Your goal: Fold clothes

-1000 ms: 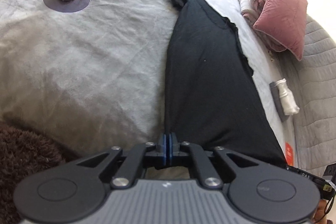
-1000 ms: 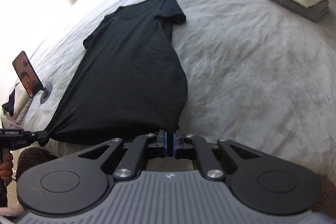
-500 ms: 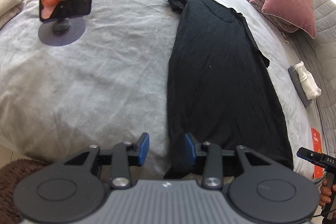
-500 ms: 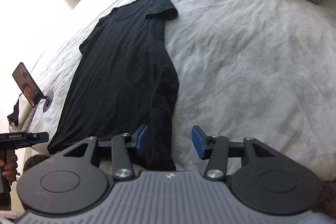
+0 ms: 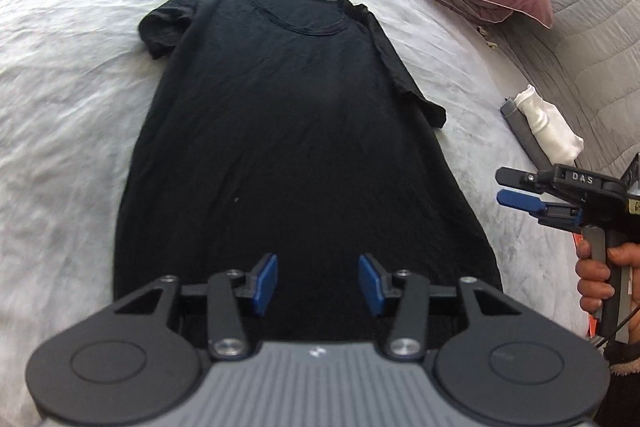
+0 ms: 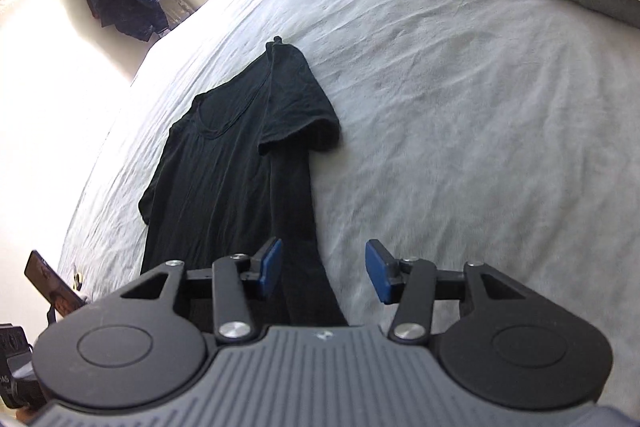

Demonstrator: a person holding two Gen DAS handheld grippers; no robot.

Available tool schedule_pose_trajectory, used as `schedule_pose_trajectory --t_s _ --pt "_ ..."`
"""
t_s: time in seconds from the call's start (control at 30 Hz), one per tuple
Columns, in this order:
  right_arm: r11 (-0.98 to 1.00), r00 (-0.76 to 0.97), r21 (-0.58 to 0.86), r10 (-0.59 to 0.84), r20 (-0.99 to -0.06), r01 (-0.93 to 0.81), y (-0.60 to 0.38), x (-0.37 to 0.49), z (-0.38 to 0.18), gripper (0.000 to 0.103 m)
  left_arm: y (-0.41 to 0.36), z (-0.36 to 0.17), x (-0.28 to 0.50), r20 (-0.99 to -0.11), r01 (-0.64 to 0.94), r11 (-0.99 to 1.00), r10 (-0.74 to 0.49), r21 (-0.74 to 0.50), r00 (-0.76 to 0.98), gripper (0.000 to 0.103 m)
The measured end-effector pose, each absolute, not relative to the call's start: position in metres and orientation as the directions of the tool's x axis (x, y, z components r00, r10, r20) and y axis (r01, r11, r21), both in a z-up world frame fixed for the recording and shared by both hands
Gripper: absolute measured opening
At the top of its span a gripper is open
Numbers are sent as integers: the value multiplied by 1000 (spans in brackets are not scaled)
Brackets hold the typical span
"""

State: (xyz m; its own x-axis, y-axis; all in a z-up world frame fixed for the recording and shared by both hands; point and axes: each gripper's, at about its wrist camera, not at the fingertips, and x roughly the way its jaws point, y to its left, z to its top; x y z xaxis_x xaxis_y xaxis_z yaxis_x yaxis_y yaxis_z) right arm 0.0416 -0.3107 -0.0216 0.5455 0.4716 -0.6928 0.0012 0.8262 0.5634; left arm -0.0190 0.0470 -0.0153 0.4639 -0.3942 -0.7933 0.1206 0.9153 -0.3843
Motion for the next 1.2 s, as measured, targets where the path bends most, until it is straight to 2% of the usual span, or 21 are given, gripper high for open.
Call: schedule_pose_trajectory --t_s 0.3,0.6,0.7,0.73,0.77,0.8,0.83,0.87,0.9,1.03,1.2 --pt "755 568 650 500 -654 84 -313 117 -51 53 4 -22 49 -784 157 902 -428 -403 449 50" --pt "799 585 597 519 -624 -72 -314 137 -54 53 -32 -33 148 -729 88 822 -544 -563 417 50" --pt "818 582 554 528 -619 -153 -312 135 -55 53 -55 -38 176 -736 83 825 -540 -559 408 49" --pt "823 581 540 531 -617 -177 -312 134 -54 53 -63 -39 183 -747 83 835 -527 -544 404 47" --pt "828 579 523 532 -618 -202 -311 134 -54 54 -71 -40 190 -758 83 844 -515 -529 400 40" --pt "833 578 504 532 -619 -227 -308 134 -54 54 -79 -41 197 -769 83 854 -502 -514 396 32" --pt "838 578 484 531 -620 -251 -306 134 -53 55 -86 -38 203 -772 91 859 -495 -503 398 16" --pt "842 578 464 531 -620 -276 -304 134 -53 57 -91 -34 207 -765 107 858 -499 -502 407 8" --pt "844 580 451 531 -618 -292 -302 133 -53 57 -97 -28 210 -755 124 855 -506 -504 416 4" --pt "842 587 435 535 -607 -318 -299 140 -54 58 -119 -6 228 -722 179 840 -533 -512 440 1" --pt "822 614 509 546 -571 -257 -314 157 -56 58 -149 18 255 -680 231 810 -581 -539 448 1"
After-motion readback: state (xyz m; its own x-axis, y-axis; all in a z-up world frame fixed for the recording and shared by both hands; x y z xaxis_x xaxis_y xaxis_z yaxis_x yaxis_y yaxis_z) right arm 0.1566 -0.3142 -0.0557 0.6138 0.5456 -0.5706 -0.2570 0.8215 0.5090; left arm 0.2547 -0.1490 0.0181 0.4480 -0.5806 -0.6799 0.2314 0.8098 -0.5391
